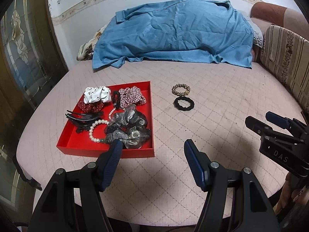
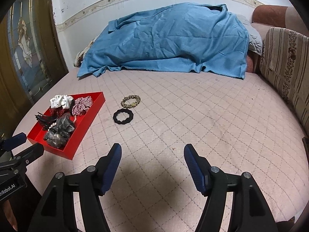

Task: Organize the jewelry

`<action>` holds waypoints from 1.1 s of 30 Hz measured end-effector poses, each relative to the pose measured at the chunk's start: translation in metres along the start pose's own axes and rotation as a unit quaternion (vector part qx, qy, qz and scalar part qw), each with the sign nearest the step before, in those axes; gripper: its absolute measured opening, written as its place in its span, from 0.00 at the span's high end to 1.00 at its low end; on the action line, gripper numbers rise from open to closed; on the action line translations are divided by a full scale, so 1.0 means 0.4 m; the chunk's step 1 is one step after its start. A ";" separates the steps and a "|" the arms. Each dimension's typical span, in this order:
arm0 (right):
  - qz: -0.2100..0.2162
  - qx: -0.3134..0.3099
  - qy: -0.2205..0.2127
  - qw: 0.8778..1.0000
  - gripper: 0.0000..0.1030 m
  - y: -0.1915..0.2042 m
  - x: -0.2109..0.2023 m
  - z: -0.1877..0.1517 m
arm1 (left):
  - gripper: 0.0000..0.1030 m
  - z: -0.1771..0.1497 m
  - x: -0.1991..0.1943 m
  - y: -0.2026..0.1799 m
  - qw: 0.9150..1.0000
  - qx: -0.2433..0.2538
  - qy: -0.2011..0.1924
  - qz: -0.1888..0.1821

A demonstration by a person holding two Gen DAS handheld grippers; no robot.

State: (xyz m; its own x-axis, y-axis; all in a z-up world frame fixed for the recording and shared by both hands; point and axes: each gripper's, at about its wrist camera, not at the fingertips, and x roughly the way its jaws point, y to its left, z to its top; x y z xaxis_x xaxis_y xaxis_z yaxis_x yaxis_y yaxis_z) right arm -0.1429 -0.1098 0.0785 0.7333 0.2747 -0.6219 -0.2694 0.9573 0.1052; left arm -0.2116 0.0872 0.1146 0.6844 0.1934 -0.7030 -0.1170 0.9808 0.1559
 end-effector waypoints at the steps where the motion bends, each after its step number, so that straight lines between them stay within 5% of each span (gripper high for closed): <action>1: 0.000 -0.002 0.000 1.000 0.30 0.004 0.000 0.000 | 0.36 -0.001 0.001 0.002 1.000 -0.001 0.002 0.000; 18: -0.010 0.008 0.009 1.000 0.24 -0.006 0.017 -0.019 | 0.34 -0.021 -0.005 0.042 0.999 -0.033 0.009 0.010; 33: -0.021 0.015 0.011 1.000 0.24 -0.025 0.027 -0.027 | 0.34 -0.032 0.021 0.028 0.999 -0.032 0.015 -0.017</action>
State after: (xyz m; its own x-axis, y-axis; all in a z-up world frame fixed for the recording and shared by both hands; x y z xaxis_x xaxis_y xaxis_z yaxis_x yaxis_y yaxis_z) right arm -0.1390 -0.1174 0.0623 0.7298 0.2330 -0.6428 -0.2205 0.9701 0.1014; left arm -0.2162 0.1000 0.1017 0.6669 0.1593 -0.7279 -0.1407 0.9862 0.0868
